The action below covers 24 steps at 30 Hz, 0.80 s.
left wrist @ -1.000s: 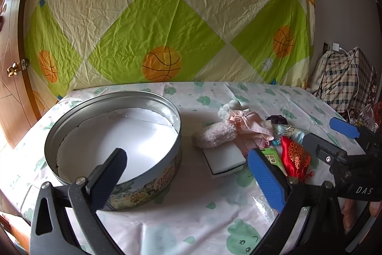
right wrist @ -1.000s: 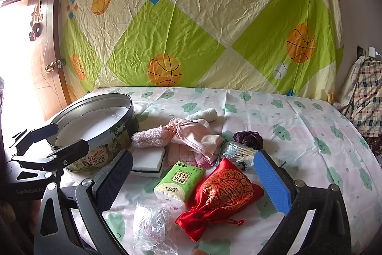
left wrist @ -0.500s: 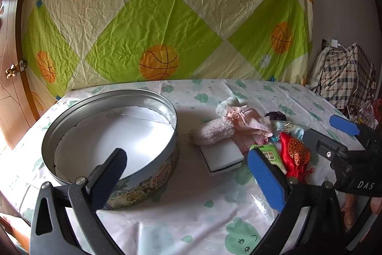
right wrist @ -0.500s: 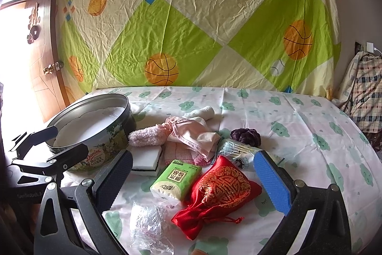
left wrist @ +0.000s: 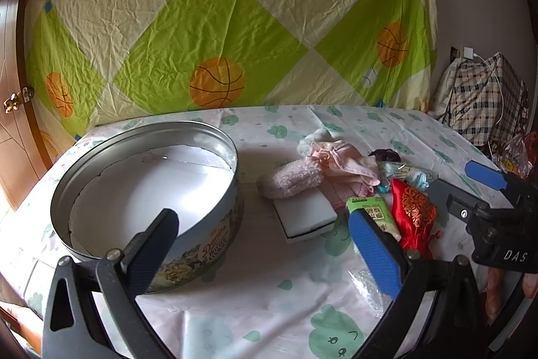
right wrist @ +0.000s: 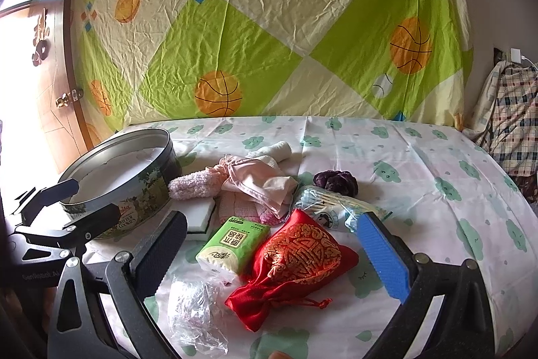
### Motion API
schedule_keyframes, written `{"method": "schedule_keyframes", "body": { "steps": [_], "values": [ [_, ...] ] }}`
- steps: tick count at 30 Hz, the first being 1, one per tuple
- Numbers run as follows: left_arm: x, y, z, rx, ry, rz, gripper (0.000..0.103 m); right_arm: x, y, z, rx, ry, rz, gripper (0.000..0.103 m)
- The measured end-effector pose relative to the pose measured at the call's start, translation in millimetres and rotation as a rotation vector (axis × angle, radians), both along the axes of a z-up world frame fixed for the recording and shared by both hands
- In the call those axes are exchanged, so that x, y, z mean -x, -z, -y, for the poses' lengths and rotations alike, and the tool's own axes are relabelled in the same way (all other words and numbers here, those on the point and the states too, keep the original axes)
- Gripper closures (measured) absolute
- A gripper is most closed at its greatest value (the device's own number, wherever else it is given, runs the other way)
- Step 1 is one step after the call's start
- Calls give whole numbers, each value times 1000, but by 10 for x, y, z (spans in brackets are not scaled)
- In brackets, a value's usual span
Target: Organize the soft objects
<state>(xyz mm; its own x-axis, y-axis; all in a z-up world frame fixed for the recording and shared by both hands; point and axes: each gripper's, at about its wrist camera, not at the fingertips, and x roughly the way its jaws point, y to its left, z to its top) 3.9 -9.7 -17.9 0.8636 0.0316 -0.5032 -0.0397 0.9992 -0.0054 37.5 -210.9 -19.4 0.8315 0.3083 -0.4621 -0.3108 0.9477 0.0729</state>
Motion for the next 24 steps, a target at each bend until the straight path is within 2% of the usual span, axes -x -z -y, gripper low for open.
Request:
{"method": "schedule_keyframes", "body": {
  "steps": [6, 12, 17, 23, 24],
  "values": [
    [-50, 116, 118, -2, 41, -26, 0, -16, 86, 168, -2, 40, -12, 1],
    [-75, 267, 424, -24, 144, -60, 0, -74, 218, 403, -17, 97, -44, 1],
    [-123, 367, 605, -6, 222, -104, 1, -78, 260, 497, -34, 107, -50, 1],
    [-165, 508, 787, -17, 278, -163, 9, -111, 331, 588, -47, 125, -69, 1],
    [-165, 523, 815, -23, 287, -169, 14, -116, 338, 595, -49, 127, -72, 1]
  ]
}}
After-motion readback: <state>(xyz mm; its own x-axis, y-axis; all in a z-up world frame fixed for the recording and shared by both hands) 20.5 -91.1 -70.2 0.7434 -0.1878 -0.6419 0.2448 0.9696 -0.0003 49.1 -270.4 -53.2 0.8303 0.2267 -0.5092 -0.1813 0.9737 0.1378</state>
